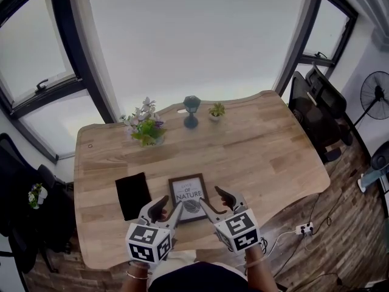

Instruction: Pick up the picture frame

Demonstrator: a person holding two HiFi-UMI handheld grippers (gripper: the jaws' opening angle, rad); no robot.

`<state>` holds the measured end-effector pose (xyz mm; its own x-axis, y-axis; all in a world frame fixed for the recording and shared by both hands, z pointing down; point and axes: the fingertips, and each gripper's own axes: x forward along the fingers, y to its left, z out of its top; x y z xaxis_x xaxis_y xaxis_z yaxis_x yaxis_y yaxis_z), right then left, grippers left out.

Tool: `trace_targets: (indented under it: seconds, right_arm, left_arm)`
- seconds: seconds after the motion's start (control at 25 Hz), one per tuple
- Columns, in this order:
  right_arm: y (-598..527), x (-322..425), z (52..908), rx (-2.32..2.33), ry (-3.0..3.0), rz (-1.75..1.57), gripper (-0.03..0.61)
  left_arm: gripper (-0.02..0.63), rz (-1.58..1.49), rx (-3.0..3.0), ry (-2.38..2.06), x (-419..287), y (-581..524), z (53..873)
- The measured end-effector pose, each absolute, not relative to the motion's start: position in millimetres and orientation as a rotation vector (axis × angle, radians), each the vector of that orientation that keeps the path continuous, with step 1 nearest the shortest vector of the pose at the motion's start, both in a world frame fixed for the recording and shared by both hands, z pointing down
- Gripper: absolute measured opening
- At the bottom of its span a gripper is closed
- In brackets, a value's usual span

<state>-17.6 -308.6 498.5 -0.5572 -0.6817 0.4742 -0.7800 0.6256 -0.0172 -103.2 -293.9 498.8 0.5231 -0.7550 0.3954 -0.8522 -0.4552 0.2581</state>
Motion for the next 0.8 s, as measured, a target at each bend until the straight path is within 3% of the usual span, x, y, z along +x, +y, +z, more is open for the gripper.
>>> trace_targets:
  seconds: [0.8]
  right_arm:
    - [-365.0, -35.6, 571.2, 1.188, -2.259, 0.379, 0.195]
  left_arm:
    - [0.187, 0.386, 2.201, -1.195, -130.4, -338.5, 576.6]
